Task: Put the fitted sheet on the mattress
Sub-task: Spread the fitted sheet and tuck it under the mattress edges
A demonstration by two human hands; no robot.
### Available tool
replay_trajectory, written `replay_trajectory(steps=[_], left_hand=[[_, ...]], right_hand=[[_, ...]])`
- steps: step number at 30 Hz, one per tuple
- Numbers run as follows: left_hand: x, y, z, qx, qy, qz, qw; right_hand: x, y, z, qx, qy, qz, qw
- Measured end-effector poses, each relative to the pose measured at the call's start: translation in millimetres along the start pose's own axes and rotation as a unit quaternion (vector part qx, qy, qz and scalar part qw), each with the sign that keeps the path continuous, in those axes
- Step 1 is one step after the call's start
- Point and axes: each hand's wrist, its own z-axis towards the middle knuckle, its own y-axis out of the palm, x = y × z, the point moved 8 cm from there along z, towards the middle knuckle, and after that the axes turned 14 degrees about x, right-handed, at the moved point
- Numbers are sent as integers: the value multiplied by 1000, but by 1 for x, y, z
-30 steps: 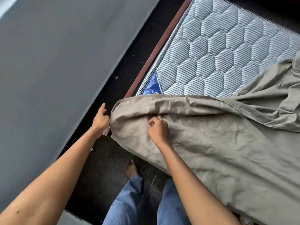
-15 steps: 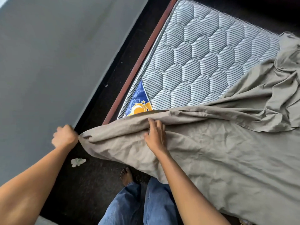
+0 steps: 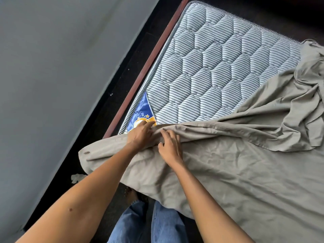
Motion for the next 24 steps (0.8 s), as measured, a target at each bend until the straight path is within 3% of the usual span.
replay_trajectory(steps=[6,9,10,12,13,14,16,18,20,22,24], left_hand=[[6,6,21,-22,30,62,997],[-30,-38,40,131,-130,53,981],[-50,-60,41,200,-221,43,954],[-87,-97,29,311,-407,-16,859],[-94,-106,24,339,-472,-42,813],[-88,-113,24,349,-497,-43,793],[-51,-115,46,348,-412,27,842],[8,-87,79,317,-212,11,924],[74,-38,94,222,-13,-60,973],[134,7,92,104,132,-52,984],[175,45,87,5,223,24,974]], right_hand=[[16,-19,10,36,16,35,999],[35,-39,19,68,32,28,997],[43,-47,24,75,34,18,996],[63,-60,32,80,45,-4,996],[74,-66,37,81,55,-12,995],[85,-72,42,80,65,-18,995],[102,-78,51,60,78,-22,995],[113,-85,60,40,76,-23,996],[123,-90,70,26,72,-18,997],[135,-93,79,21,85,-5,996],[146,-100,87,60,99,9,993]])
